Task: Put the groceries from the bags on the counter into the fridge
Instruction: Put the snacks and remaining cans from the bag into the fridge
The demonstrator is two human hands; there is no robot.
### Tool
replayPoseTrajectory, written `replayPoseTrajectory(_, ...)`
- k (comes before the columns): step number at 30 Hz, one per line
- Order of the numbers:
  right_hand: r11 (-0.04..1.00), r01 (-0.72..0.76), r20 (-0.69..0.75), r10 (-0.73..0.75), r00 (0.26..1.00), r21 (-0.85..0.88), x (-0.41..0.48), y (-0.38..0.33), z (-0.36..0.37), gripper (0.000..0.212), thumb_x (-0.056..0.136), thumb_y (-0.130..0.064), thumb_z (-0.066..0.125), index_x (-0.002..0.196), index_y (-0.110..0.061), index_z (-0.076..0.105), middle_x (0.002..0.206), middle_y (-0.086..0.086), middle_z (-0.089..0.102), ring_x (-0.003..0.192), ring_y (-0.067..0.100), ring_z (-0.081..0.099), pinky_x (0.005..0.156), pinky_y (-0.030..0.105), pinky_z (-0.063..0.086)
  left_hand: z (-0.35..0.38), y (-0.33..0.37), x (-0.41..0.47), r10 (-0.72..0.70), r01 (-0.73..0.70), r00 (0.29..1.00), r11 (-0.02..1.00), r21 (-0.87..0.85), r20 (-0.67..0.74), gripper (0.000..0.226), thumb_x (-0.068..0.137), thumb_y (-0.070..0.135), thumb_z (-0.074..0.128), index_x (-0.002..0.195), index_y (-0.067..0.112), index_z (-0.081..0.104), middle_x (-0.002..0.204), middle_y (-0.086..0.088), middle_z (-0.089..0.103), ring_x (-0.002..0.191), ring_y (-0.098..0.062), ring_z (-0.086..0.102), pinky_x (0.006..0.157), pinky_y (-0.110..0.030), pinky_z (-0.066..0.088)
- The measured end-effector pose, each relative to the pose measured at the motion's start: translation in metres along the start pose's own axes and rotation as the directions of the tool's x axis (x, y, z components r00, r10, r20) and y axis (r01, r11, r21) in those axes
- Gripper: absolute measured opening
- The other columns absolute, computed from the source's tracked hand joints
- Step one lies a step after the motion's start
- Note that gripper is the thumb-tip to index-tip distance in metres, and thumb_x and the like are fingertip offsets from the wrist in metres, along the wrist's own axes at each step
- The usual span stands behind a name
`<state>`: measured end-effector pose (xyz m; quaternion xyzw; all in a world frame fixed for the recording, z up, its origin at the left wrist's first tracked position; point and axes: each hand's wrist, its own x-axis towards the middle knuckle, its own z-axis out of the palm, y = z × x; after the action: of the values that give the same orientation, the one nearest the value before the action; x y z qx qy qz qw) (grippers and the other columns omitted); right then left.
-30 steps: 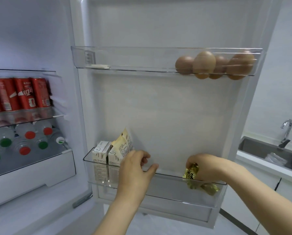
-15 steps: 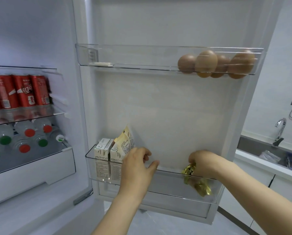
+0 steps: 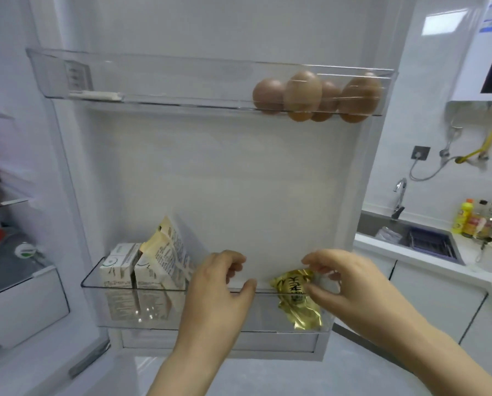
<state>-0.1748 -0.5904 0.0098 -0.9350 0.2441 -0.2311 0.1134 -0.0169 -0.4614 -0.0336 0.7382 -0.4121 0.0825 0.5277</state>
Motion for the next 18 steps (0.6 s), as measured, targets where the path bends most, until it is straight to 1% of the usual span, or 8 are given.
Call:
replayPoseTrajectory(2,1.0,-0.02,-0.035,0.02,0.999,0.0,-0.018,0.008,-0.008,0.023,0.085,-0.036,0.065,0.108,-0.034,0.062,0.097,-0.024,0.06,0.095,-0.004,0.054,0.085,0.018,0.047,0.011,0.02,-0.005,0.032,-0.03,0.998,0.999,-0.037,0.056,0.027,0.08,0.021,0.072,0.102,0.031,0.06,0.095,0.018,0.057,0.092,0.004,0.055,0.076,-0.007,0.042)
replayPoseTrajectory(4,0.998,-0.054,-0.056,0.052,0.997,-0.029,-0.038,0.02,-0.019,0.024,0.085,-0.038,0.064,0.108,-0.036,0.062,0.097,-0.027,0.058,0.097,-0.006,0.053,0.085,0.018,0.047,0.024,0.041,-0.015,0.068,-0.061,0.993,0.996,-0.068,0.1,0.027,0.08,0.022,0.072,0.099,0.035,0.059,0.095,0.02,0.058,0.091,0.007,0.055,0.075,-0.005,0.042)
replayPoseTrajectory(7,0.99,-0.119,-0.1,0.112,0.989,-0.072,-0.073,0.042,-0.044,0.03,0.085,-0.042,0.063,0.114,-0.038,0.059,0.104,-0.027,0.058,0.101,-0.005,0.053,0.091,0.02,0.046,0.048,0.076,-0.032,0.129,-0.108,0.978,0.986,-0.129,0.164,0.025,0.079,0.023,0.072,0.097,0.037,0.059,0.094,0.02,0.059,0.09,0.006,0.057,0.077,-0.008,0.045)
replayPoseTrajectory(11,0.967,-0.232,-0.177,0.212,0.961,-0.107,-0.13,0.073,-0.091,0.035,0.085,-0.044,0.063,0.118,-0.039,0.057,0.109,-0.026,0.058,0.103,-0.004,0.054,0.094,0.023,0.047,0.087,0.13,-0.058,0.227,-0.182,0.948,0.961,-0.208,0.222,0.027,0.082,0.028,0.07,0.103,0.039,0.057,0.096,0.023,0.056,0.095,0.01,0.051,0.081,-0.008,0.044)
replayPoseTrajectory(15,0.923,-0.372,-0.285,0.331,0.9,-0.101,-0.2,0.107,-0.137,0.036,0.081,-0.045,0.064,0.116,-0.039,0.06,0.105,-0.03,0.058,0.1,-0.013,0.053,0.092,0.02,0.048,0.137,0.189,-0.093,0.308,-0.206,0.897,0.926,-0.316,0.318,0.026,0.084,0.031,0.068,0.105,0.041,0.055,0.097,0.024,0.055,0.096,0.011,0.051,0.082,-0.008,0.046)
replayPoseTrajectory(18,0.863,-0.502,-0.38,0.448,0.809,-0.051,-0.257,0.129,-0.166,0.034,0.08,-0.041,0.065,0.114,-0.037,0.062,0.104,-0.028,0.06,0.099,-0.011,0.055,0.091,0.019,0.048,0.176,0.236,-0.125,0.383,-0.213,0.827,0.891,-0.4,0.413,0.026,0.084,0.031,0.067,0.106,0.038,0.055,0.099,0.023,0.056,0.095,0.007,0.053,0.081,-0.009,0.047)
